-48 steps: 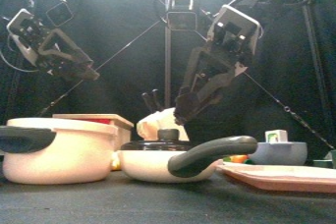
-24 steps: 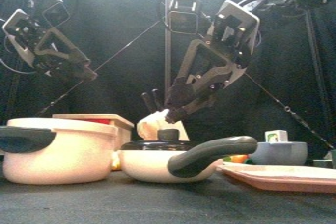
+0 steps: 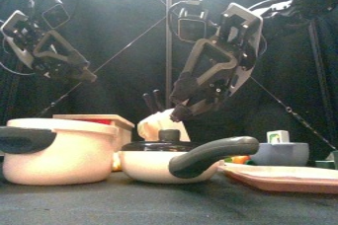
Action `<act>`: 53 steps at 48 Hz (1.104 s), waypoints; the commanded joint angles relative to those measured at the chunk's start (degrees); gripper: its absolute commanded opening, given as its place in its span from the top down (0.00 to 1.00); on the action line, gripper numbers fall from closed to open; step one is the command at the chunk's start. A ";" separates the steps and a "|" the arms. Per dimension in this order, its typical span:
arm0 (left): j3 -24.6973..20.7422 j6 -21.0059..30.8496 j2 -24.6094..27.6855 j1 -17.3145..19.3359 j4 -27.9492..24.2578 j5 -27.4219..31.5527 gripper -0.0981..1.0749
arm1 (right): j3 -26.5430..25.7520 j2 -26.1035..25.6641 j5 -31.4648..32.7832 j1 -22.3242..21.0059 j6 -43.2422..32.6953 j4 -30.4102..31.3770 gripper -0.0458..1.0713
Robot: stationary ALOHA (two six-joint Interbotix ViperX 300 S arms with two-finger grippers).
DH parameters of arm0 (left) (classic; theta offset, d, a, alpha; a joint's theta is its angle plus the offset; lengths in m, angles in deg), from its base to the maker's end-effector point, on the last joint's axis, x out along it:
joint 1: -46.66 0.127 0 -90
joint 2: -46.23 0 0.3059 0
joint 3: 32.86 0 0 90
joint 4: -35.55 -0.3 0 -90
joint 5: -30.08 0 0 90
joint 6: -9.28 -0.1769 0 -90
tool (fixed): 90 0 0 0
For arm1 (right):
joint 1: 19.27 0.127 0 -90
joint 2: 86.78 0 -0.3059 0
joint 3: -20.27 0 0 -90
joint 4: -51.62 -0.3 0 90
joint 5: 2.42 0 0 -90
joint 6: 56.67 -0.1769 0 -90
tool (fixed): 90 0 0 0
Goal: Grab pot lid
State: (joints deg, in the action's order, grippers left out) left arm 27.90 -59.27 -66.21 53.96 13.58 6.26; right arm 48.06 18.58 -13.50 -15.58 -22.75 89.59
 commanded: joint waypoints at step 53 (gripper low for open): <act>-0.09 0.00 0.44 0.09 0.18 -0.53 0.20 | 5.71 0.44 -16.44 2.02 41.31 -41.13 0.20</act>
State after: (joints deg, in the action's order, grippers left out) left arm 28.42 -59.19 -65.95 53.96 13.58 6.26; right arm 55.18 19.37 -29.49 -14.26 18.47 48.72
